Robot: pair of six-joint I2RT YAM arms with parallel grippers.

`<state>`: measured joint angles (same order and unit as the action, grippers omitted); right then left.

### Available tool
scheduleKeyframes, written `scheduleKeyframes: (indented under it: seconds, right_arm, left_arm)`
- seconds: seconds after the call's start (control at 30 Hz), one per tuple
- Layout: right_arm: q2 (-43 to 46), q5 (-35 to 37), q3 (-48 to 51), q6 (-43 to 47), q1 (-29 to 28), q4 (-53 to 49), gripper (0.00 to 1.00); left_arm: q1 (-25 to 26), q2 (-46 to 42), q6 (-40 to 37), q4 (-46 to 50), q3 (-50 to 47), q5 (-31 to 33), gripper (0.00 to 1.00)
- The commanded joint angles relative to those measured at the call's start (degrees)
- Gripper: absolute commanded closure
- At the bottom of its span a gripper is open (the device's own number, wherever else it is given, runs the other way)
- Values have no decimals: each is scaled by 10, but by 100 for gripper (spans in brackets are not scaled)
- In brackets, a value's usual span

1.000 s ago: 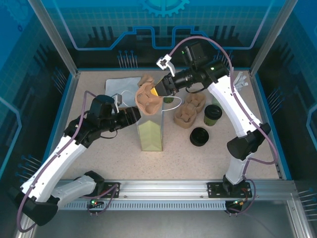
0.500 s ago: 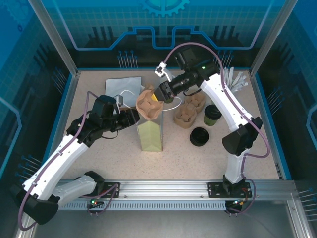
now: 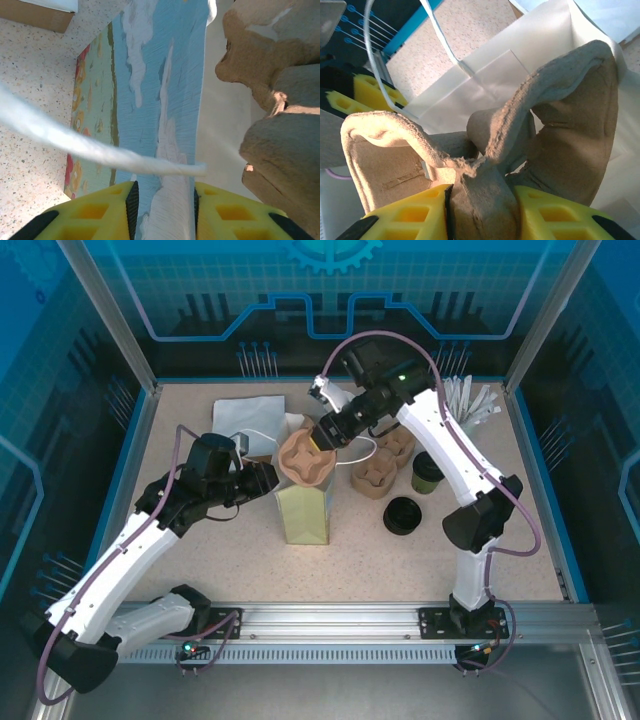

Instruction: Pack the takeout coffee

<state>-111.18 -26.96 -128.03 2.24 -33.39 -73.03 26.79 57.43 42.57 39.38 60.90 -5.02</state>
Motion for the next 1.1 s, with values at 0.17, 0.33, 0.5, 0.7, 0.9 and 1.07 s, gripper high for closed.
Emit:
scheduleKeyframes:
  seconds: [0.17,0.33,0.5,0.7,0.9,1.07]
  right_arm:
    - [-9,1,-23,-25,-5,-7,65]
    - [-17,37,-33,-42,-3,-5,66]
    - [-25,17,-33,-79,12,7,66]
    - [-29,-6,-32,-105,23,23,67]
    - [-30,9,-30,-100,25,18,67]
    - [-28,51,-31,-66,14,5,67]
  left_arm:
    - [-1,-3,-2,-5,-11,-11,76]
    - [0,-1,-7,-7,-8,-20,83]
    - [0,0,-13,-5,-8,-25,85]
    - [1,2,-15,-4,-9,-25,85]
    - [2,2,-19,-1,-8,-22,85]
    - [2,2,-20,0,-5,-18,86]
